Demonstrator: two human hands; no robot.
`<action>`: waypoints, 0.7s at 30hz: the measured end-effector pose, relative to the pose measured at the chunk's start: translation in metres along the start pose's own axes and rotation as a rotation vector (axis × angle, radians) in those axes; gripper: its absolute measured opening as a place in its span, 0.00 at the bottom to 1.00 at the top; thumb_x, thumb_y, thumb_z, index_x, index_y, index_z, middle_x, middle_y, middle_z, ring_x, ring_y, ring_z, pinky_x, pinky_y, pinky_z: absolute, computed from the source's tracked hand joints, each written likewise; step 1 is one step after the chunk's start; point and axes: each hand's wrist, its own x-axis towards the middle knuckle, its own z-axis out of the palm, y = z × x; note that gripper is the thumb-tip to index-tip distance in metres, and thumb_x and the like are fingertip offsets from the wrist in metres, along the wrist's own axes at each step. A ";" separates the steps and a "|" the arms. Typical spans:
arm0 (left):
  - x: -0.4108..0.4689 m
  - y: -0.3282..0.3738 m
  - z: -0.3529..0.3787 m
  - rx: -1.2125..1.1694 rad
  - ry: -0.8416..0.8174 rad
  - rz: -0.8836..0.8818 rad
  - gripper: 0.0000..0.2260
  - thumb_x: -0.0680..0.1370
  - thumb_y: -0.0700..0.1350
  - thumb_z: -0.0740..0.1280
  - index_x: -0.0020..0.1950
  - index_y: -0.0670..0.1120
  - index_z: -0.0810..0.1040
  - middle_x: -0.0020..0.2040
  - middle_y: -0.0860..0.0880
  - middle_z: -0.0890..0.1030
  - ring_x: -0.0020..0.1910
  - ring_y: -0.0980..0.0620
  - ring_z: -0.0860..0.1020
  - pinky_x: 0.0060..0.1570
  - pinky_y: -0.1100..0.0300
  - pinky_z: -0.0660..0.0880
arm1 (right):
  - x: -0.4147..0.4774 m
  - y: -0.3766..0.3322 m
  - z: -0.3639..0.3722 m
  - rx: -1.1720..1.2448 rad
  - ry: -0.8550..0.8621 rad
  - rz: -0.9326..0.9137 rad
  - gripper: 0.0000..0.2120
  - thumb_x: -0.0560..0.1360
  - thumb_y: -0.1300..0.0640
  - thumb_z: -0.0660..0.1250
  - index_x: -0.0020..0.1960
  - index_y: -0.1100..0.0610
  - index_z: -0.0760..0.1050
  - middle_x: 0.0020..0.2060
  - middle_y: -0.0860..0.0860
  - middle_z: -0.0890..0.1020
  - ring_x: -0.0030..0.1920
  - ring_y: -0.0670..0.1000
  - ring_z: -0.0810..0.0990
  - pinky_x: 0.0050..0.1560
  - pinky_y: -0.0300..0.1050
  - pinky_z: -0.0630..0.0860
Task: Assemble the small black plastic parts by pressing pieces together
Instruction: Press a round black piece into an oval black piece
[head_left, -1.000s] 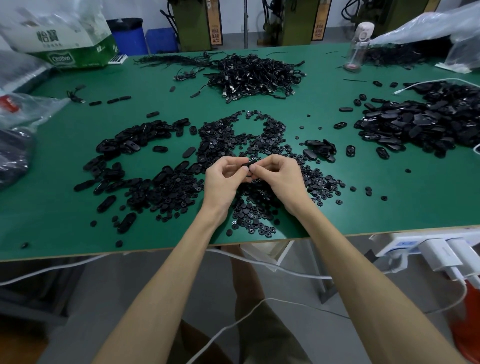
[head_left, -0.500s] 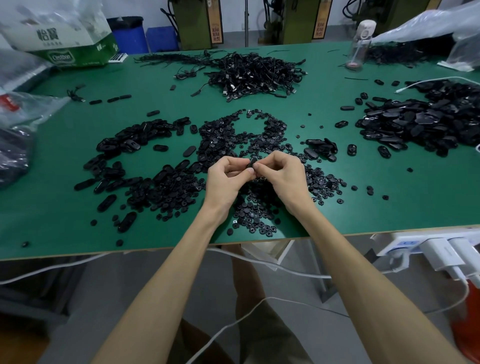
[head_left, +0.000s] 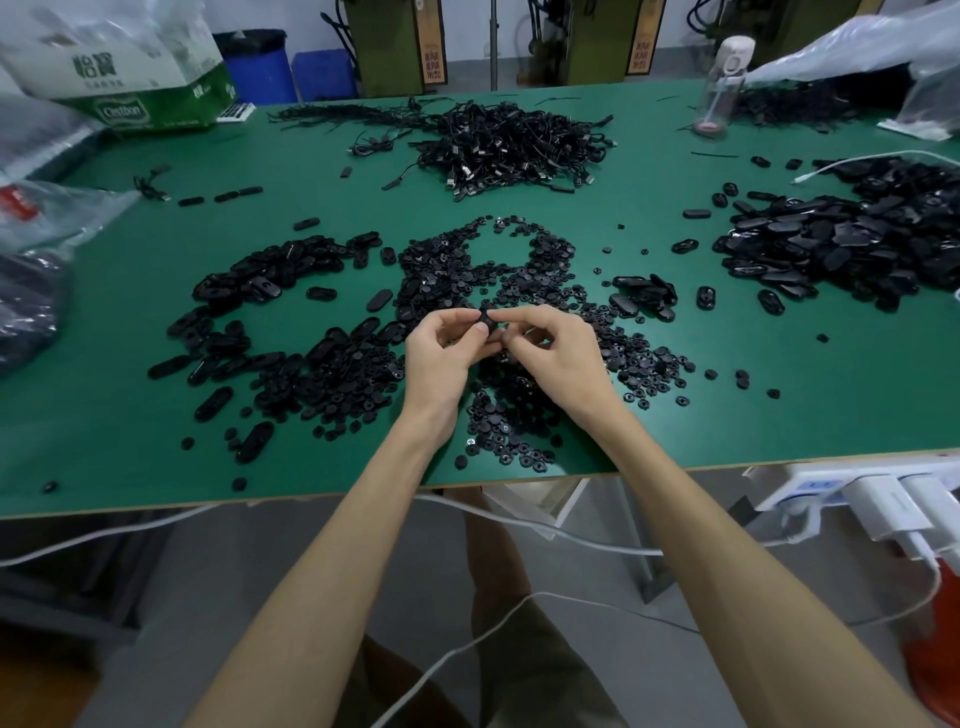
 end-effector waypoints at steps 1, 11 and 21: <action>0.000 0.000 0.000 -0.005 0.001 -0.001 0.07 0.81 0.33 0.69 0.58 0.34 0.78 0.55 0.34 0.82 0.50 0.44 0.87 0.51 0.58 0.83 | 0.000 0.000 0.000 0.002 -0.002 0.001 0.14 0.78 0.65 0.69 0.60 0.56 0.85 0.42 0.51 0.85 0.43 0.50 0.83 0.48 0.41 0.78; 0.000 0.000 0.000 -0.001 0.038 0.015 0.03 0.80 0.34 0.70 0.53 0.38 0.79 0.50 0.36 0.84 0.45 0.46 0.87 0.46 0.59 0.83 | -0.001 -0.001 0.001 0.020 -0.042 0.006 0.13 0.77 0.65 0.69 0.57 0.55 0.86 0.44 0.49 0.86 0.43 0.47 0.82 0.47 0.39 0.77; -0.004 0.002 0.002 0.080 -0.089 0.025 0.05 0.80 0.34 0.71 0.54 0.35 0.80 0.47 0.39 0.85 0.43 0.44 0.87 0.46 0.57 0.83 | 0.003 0.008 0.000 0.125 0.004 0.089 0.06 0.80 0.60 0.71 0.55 0.56 0.85 0.42 0.49 0.87 0.44 0.48 0.86 0.47 0.44 0.82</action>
